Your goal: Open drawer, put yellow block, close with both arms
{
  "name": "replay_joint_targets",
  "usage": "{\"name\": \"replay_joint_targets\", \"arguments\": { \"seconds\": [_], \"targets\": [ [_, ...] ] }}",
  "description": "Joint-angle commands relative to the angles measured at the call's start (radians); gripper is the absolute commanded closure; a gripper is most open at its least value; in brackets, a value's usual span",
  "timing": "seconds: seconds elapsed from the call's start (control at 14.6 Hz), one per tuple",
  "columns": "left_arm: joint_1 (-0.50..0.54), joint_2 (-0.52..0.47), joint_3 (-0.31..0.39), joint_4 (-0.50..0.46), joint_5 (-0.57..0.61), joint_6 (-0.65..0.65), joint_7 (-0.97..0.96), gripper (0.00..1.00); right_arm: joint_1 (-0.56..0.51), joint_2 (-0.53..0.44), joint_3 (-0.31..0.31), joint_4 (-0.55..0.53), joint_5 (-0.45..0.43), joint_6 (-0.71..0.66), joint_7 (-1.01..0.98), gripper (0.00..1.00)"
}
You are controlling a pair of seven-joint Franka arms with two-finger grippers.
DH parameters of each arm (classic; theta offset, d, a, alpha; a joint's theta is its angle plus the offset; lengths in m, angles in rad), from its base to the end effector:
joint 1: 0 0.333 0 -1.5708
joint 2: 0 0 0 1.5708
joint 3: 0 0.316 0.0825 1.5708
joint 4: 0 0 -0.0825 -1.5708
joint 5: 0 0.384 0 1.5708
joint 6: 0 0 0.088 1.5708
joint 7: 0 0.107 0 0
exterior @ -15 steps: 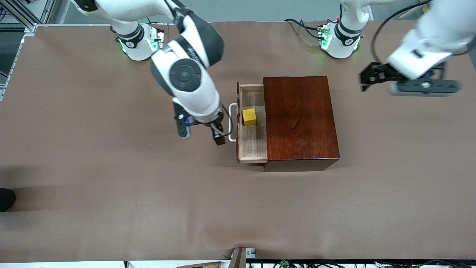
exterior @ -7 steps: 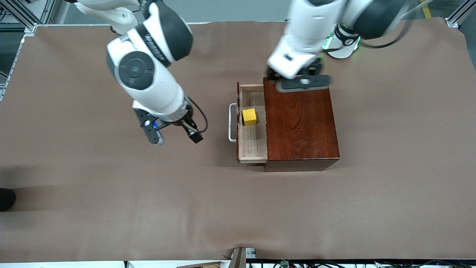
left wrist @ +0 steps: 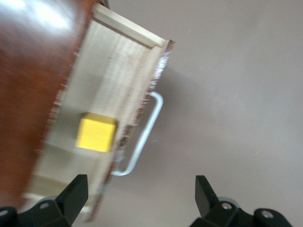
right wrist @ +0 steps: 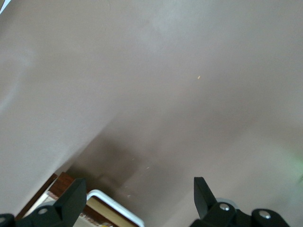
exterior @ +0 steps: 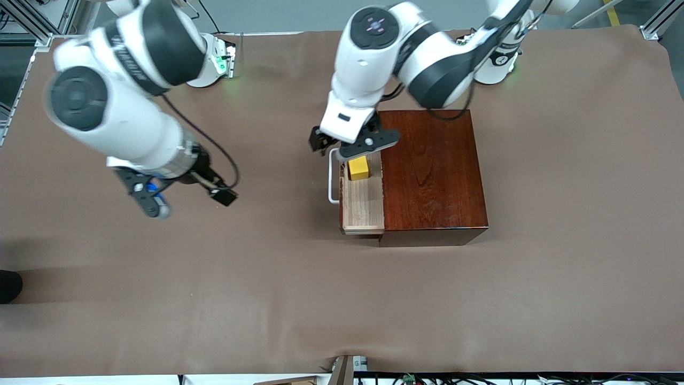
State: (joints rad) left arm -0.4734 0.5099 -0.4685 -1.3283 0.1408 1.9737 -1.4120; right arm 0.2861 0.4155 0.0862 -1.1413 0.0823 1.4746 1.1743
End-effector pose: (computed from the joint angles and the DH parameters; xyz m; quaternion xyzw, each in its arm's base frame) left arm 0.4828 -0.5275 0.4811 0.9638 0.2460 -0.0020 0.1025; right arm 0.6202 0.2385 0.5643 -0.9181 0.3900 0.0696 0.0139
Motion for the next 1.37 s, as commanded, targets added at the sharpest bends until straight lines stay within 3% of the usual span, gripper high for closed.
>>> {"name": "replay_joint_targets", "arguments": {
  "seconds": [0.0,0.14,0.34,0.68,0.89,1.3],
  "targets": [
    [-0.143,0.102,0.118,0.109,0.036,0.065,-0.146,0.00,-0.051,-0.033,0.021,-0.012,0.014,-0.033,-0.099,0.00],
    [-0.246,0.151,0.229,0.121,0.034,0.138,-0.212,0.00,-0.074,-0.043,0.018,-0.011,0.013,-0.059,-0.184,0.00],
    [-0.312,0.208,0.295,0.130,0.032,0.259,-0.381,0.00,-0.137,-0.069,0.020,-0.012,0.017,-0.076,-0.339,0.00],
    [-0.415,0.281,0.421,0.130,0.029,0.289,-0.609,0.00,-0.225,-0.102,0.018,-0.012,0.030,-0.126,-0.588,0.00],
    [-0.419,0.303,0.429,0.127,0.031,0.268,-0.737,0.00,-0.246,-0.124,0.010,-0.014,0.025,-0.148,-0.712,0.00],
    [-0.421,0.314,0.430,0.124,0.039,0.140,-0.745,0.00,-0.324,-0.167,0.012,-0.024,0.017,-0.177,-0.993,0.00]
  ]
}}
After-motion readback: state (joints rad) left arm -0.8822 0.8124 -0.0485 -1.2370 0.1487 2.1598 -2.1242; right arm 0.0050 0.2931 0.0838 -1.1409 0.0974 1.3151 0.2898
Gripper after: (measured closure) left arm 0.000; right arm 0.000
